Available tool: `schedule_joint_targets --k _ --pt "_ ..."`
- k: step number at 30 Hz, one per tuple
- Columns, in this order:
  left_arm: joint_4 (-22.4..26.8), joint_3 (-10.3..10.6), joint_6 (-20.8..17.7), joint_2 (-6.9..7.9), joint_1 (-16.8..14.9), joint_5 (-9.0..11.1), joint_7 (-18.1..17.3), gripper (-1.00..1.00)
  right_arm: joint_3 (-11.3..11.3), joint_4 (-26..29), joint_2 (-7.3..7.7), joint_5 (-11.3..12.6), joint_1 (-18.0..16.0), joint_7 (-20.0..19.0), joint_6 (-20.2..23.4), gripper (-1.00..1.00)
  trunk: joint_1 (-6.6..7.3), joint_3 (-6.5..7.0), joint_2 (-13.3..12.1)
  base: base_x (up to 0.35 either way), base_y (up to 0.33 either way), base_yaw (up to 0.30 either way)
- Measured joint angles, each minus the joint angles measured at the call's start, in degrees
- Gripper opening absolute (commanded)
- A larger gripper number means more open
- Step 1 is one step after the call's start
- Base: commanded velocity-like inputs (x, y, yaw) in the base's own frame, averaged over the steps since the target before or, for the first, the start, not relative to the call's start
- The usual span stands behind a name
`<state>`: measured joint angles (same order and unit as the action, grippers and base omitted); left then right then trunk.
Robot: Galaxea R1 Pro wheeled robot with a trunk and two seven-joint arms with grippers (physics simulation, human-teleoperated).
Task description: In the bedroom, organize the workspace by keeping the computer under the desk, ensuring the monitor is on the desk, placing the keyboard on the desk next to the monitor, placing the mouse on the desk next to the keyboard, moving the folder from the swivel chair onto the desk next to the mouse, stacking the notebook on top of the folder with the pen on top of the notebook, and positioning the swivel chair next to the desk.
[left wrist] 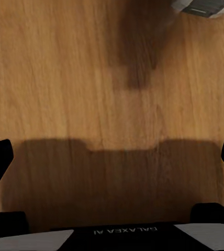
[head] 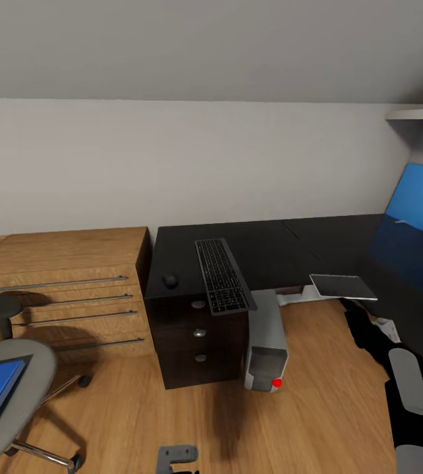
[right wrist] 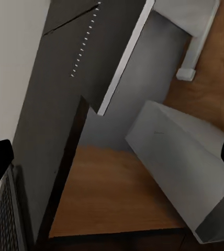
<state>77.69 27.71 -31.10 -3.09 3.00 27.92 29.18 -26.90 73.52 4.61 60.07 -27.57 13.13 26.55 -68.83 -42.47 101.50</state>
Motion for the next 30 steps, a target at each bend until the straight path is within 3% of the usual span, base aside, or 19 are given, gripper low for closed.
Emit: schedule_joint_targets --k 2,3,5,7,8,10,13,18,30 --pt "-0.75 0.04 0.19 -0.06 0.0 -0.02 0.0 1.0 -0.09 -0.4 0.42 1.99 0.0 0.19 0.05 1.0 0.0 0.0 0.0 0.0 0.0 0.0" --pt "-1.56 0.09 0.56 -0.1 0.0 -0.02 0.0 1.0 -0.13 -0.94 0.72 4.81 0.0 0.33 0.12 1.0 0.0 0.0 0.0 0.0 0.0 0.0" --pt "-3.05 0.15 2.22 -0.14 0.0 -0.04 -0.02 1.0 -0.14 -2.69 1.48 14.17 0.0 0.67 0.27 1.0 0.0 0.0 0.0 0.0 0.0 0.0" --pt "-3.35 0.17 3.01 -0.15 0.0 -0.04 0.0 1.0 -0.1 -3.44 1.8 18.58 0.0 0.82 0.29 1.0 0.0 0.0 0.0 0.0 0.0 0.0" --pt "-3.54 0.17 3.62 -0.17 0.0 -0.03 0.02 1.0 -0.06 -4.08 1.99 22.8 0.01 0.93 0.31 1.0 0.0 0.0 0.0 0.0 0.0 0.0" --pt "-3.7 0.18 4.16 -0.17 0.0 -0.02 0.04 1.0 -0.01 -4.84 2.13 28.35 0.01 1.03 0.32 1.0 0.0 0.0 0.0 0.0 0.0 0.0" --pt "-3.89 0.19 4.57 -0.17 0.0 -0.01 0.05 1.0 0.02 -5.78 2.17 33.51 0.01 1.06 0.21 1.0 0.0 0.0 0.0 0.0 0.0 0.0" --pt "-3.98 0.26 4.7 -0.19 0.0 -0.01 0.05 1.0 0.03 -6.08 2.25 35.02 0.01 0.86 0.03 1.0 0.0 0.0 0.0 0.002 0.0 0.0" --pt "-4.05 0.28 4.9 -0.17 0.0 -0.01 0.05 1.0 -0.02 -6.46 2.19 34.96 0.01 0.57 -1.76 1.0 0.0 0.0 0.0 0.049 0.0 0.0"
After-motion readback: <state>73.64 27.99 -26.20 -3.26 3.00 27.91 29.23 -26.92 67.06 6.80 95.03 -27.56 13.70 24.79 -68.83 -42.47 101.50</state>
